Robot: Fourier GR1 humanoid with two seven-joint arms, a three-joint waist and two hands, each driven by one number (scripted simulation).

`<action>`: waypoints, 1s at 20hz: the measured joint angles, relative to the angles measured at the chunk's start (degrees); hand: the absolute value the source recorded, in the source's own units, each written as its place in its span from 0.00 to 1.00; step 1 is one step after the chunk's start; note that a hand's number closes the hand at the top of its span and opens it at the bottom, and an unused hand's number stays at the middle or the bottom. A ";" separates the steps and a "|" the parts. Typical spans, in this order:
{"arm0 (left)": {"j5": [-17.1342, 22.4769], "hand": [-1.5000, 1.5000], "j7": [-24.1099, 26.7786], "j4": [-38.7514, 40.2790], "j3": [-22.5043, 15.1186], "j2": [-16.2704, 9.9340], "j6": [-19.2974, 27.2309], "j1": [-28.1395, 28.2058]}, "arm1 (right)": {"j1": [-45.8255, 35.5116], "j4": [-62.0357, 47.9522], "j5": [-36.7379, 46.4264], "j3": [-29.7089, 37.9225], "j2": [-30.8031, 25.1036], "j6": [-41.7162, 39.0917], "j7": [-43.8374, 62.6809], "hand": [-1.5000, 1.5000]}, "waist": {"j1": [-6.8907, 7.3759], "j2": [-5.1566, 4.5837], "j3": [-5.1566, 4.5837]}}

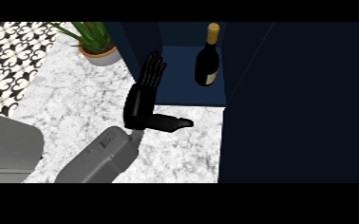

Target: Pick up the wine, place it into the cabinet and close the cabinet

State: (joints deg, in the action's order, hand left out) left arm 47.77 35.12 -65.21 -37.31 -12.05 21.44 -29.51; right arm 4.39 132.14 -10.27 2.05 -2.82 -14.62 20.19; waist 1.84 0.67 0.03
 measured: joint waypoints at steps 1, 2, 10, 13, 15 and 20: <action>-0.53 0.00 -1.14 -4.00 -0.56 -1.14 1.34 1.78 | -0.01 0.65 0.12 -0.49 0.14 0.19 0.51 0.00 | -0.14 -0.04 0.01; -0.71 0.00 -2.68 -7.95 -0.60 -2.73 2.34 3.09 | -0.34 1.28 -0.13 -0.44 0.03 0.55 1.46 0.00 | -0.25 -0.07 0.00; -5.82 0.00 -9.09 -33.63 -2.93 -9.74 10.64 16.26 | -0.27 1.33 0.69 -1.55 -0.44 -0.53 1.08 1.00 | -1.12 -0.37 0.01; -6.65 0.00 -10.22 -39.11 -1.94 -12.83 11.26 19.79 | 0.71 2.61 0.98 -2.71 -2.67 -3.45 1.70 1.00 | -1.20 -0.40 0.00; -7.71 0.00 -9.84 -42.60 -2.42 -14.16 12.51 23.10 | 1.08 3.31 0.91 -4.22 -4.47 -5.91 2.54 1.00 | -0.99 -0.36 0.00; -8.22 0.00 -8.14 -48.22 0.86 -19.22 11.88 30.99 | 3.13 5.69 -0.40 -9.01 -7.01 -10.58 4.79 1.00 | -1.07 -0.42 -0.04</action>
State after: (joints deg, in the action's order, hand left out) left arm 39.55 26.98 -113.43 -36.45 -31.27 33.32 1.49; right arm 7.52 137.82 -10.67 -6.97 -9.83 -25.20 24.98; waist 0.77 0.26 -0.01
